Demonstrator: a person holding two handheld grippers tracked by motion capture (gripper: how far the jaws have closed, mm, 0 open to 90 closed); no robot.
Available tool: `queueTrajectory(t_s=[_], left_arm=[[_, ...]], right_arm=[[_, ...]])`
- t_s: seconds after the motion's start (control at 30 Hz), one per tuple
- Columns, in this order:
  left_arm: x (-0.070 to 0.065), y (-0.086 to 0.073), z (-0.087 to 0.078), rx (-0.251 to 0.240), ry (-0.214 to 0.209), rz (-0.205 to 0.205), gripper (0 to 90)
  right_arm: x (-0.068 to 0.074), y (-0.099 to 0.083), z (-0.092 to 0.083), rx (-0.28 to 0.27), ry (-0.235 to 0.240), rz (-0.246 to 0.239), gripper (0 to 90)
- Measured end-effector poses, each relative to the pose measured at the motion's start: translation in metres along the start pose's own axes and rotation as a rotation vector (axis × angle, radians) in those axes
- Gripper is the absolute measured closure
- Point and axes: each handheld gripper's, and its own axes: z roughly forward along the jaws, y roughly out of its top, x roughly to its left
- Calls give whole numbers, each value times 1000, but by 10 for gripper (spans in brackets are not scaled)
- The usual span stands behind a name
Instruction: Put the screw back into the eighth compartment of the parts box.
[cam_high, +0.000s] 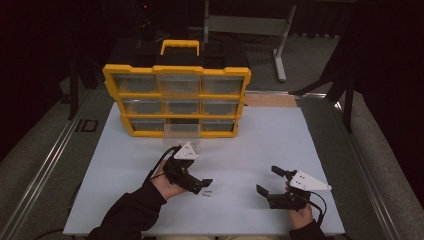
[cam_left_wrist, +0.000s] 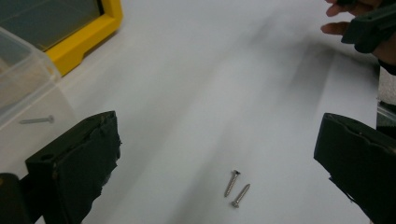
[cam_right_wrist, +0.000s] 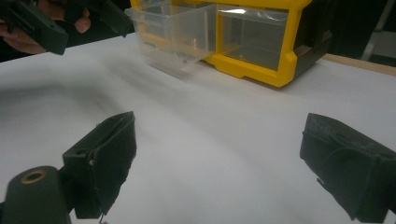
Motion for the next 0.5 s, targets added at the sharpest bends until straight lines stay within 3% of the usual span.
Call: queueTrajectory(t_s=[0.17,0.5], left_arm=[[-4,-3,7,27,-37,37,54],[-4,-13,23,115,-70,86,335]], right_arm=[[0,0,0,1,-1,-2,107],[0,0,0,1,1,1,108]])
